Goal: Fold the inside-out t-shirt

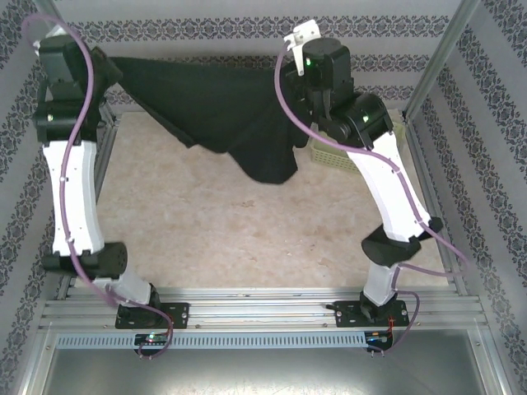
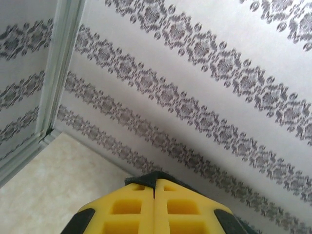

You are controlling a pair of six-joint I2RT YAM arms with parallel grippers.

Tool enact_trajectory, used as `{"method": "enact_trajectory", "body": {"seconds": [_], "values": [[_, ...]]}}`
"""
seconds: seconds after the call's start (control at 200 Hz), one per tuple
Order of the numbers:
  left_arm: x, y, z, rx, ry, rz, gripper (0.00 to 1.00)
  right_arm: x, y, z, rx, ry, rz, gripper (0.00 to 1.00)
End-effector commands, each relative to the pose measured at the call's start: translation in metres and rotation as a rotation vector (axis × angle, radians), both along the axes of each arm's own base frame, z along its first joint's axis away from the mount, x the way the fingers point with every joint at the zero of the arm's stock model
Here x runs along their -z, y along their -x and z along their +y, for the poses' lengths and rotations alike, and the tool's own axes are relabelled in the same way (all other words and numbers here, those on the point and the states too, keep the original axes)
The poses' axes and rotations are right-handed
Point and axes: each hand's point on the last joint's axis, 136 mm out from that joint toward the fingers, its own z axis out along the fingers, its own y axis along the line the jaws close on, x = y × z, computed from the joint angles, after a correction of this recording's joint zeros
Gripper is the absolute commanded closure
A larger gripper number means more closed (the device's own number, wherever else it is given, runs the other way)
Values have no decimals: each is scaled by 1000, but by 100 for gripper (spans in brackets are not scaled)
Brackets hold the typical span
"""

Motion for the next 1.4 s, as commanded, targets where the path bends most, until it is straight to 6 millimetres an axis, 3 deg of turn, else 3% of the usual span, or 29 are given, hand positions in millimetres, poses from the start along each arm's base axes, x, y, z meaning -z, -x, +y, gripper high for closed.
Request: {"method": "enact_trajectory", "body": {"seconds": [0.0,0.115,0.215,0.255,0.34,0.425,0.505,0.62,0.779,0.909,0.959,1.009,1.094,1.169,1.299,1.394], "values": [[11,26,1,-7,39,-52,100,7,29,15,-55,29,-21,100],[79,27,-7,17,125,37,99,69,48,34,-110,0,90,100],[166,27,-15,29,219,190,95,144,60,49,-156,-42,242,100],[200,33,-16,20,257,251,89,176,65,54,-161,-59,309,100],[272,49,-22,12,333,356,66,241,78,65,-177,-105,462,100],[311,65,-29,34,366,415,59,289,92,76,-186,-130,577,100],[323,74,-43,106,369,451,49,312,103,84,-186,-99,626,100],[324,88,-69,212,344,441,39,321,111,99,-211,-82,661,100],[327,108,-89,270,339,381,33,330,120,134,-290,-104,715,100],[327,108,-114,366,276,427,30,345,139,153,-347,-99,780,100],[329,109,-125,391,227,457,28,352,148,154,-366,-95,806,89],[331,109,-135,413,205,462,27,358,154,146,-358,-95,816,72],[338,108,-154,456,176,476,26,363,153,117,-269,-101,796,56],[344,107,-178,525,102,514,25,366,153,91,-200,-137,784,52],[358,113,-230,681,-73,574,24,396,156,53,-94,-263,835,45],[372,121,-261,765,-190,623,23,419,157,36,-29,-341,873,44]]}}
